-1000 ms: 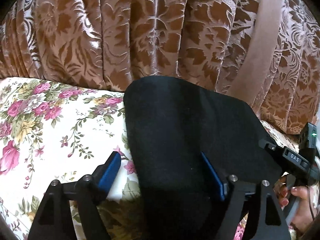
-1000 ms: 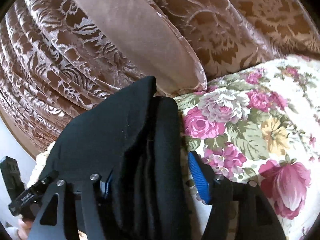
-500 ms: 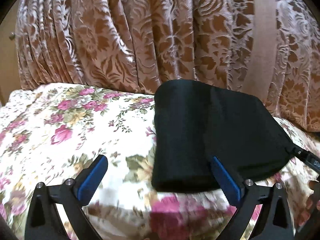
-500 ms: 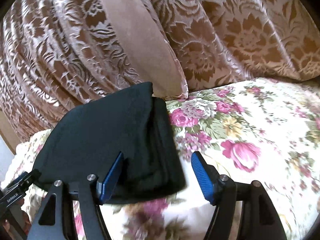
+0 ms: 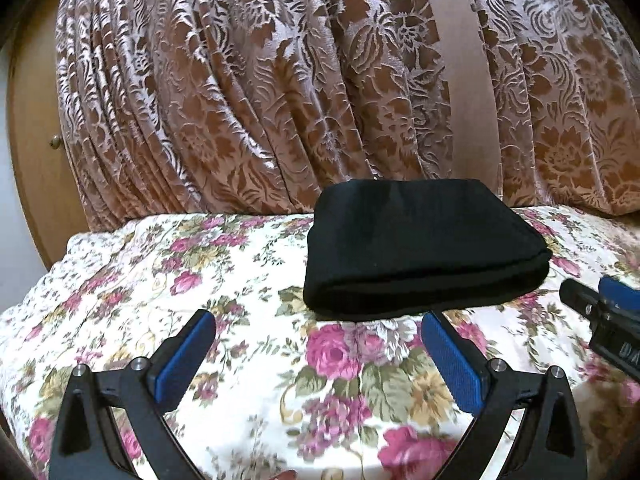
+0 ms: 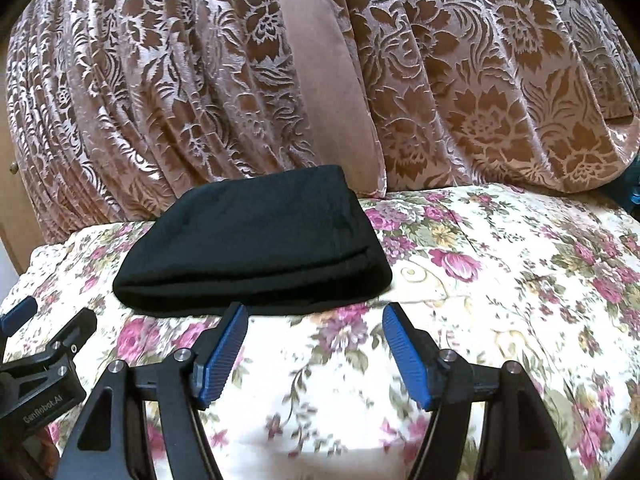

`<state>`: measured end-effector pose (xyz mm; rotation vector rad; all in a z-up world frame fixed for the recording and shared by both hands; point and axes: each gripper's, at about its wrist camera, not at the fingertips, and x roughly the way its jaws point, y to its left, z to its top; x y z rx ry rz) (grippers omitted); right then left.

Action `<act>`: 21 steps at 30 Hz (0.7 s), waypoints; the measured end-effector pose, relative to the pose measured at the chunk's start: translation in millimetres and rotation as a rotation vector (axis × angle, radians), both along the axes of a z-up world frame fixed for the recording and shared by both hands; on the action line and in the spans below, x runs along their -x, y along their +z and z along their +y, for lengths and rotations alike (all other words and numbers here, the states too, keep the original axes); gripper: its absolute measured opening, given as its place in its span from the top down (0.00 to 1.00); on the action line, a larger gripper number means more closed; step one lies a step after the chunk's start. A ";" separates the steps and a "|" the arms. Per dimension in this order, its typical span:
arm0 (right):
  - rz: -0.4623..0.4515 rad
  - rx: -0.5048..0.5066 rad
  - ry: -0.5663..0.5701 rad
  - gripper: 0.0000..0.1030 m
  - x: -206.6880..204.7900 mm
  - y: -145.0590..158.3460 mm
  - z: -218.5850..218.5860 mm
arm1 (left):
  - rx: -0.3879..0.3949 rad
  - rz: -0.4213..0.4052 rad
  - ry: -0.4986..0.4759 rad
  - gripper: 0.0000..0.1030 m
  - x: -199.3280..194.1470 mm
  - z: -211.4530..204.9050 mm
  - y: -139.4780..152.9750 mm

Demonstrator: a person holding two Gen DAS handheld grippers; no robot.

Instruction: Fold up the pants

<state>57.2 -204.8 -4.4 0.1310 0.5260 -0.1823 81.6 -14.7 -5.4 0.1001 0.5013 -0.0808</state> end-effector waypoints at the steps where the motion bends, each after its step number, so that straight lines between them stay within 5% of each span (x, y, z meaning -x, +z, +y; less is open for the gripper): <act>1: 0.003 0.003 -0.007 0.31 4.5 0.5 1.5 | 0.013 0.005 0.003 0.00 4.1 2.9 2.7; 21: -0.029 -0.006 0.017 0.31 47.3 18.0 12.8 | 0.095 0.041 0.001 0.00 41.5 14.1 23.3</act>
